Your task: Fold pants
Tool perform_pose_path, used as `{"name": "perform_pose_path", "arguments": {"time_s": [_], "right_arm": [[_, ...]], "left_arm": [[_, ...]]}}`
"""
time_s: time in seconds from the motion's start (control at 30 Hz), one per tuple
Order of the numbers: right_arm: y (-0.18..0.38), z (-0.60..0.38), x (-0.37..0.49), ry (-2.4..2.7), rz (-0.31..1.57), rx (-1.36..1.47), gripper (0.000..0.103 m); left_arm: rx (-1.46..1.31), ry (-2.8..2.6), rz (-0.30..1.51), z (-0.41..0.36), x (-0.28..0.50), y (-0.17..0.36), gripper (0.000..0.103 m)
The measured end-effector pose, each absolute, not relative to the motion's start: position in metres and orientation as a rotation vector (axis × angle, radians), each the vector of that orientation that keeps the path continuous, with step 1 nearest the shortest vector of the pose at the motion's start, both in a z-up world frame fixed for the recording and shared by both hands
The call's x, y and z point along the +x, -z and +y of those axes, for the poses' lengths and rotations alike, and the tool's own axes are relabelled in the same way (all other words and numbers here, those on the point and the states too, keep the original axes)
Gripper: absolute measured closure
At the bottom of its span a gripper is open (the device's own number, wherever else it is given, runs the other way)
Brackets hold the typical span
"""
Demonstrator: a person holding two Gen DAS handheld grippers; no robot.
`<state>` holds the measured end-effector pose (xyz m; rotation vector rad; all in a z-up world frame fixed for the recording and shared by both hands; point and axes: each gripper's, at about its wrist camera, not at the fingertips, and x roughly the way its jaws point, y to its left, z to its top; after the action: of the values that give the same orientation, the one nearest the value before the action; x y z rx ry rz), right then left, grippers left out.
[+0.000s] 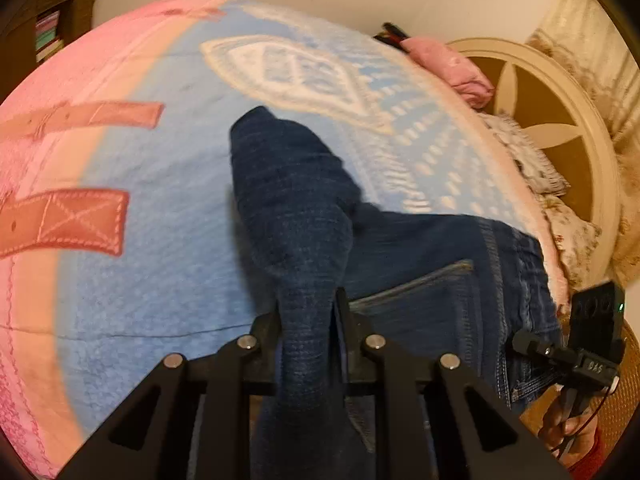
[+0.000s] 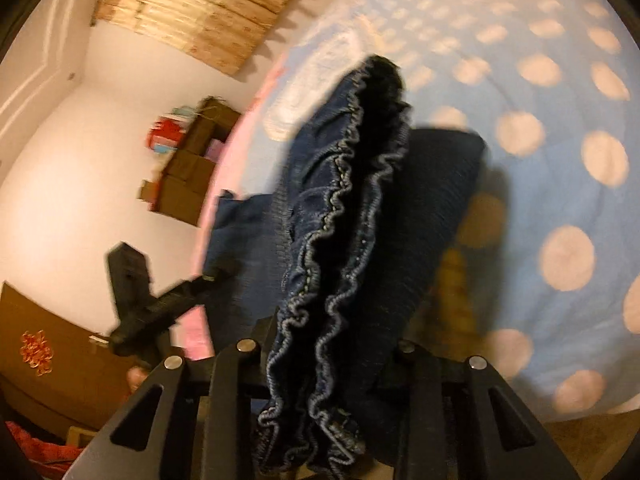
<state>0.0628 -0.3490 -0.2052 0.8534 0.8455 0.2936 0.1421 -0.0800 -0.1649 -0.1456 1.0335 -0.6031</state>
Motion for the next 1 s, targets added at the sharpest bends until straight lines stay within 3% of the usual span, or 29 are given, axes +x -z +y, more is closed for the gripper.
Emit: {"name": "perform_pose_path", "arguments": {"time_s": [0.37, 0.63, 0.8, 1.0], "right_arm": [[0.095, -0.286, 0.139, -0.512, 0.752, 0.710, 0.071], [0.052, -0.201, 0.282, -0.681, 0.708, 0.640, 0.071], [0.072, -0.160, 0.369, -0.698, 0.710, 0.564, 0.071], [0.162, -0.120, 0.455, -0.586, 0.815, 0.460, 0.071]], "left_arm": [[-0.276, 0.552, 0.808, -0.002, 0.172, 0.074, 0.084], [-0.274, 0.335, 0.654, 0.087, 0.257, 0.029, 0.084], [-0.209, 0.162, 0.651, 0.116, 0.316, 0.053, 0.084], [-0.146, -0.029, 0.772, 0.125, 0.386, 0.141, 0.084]]}}
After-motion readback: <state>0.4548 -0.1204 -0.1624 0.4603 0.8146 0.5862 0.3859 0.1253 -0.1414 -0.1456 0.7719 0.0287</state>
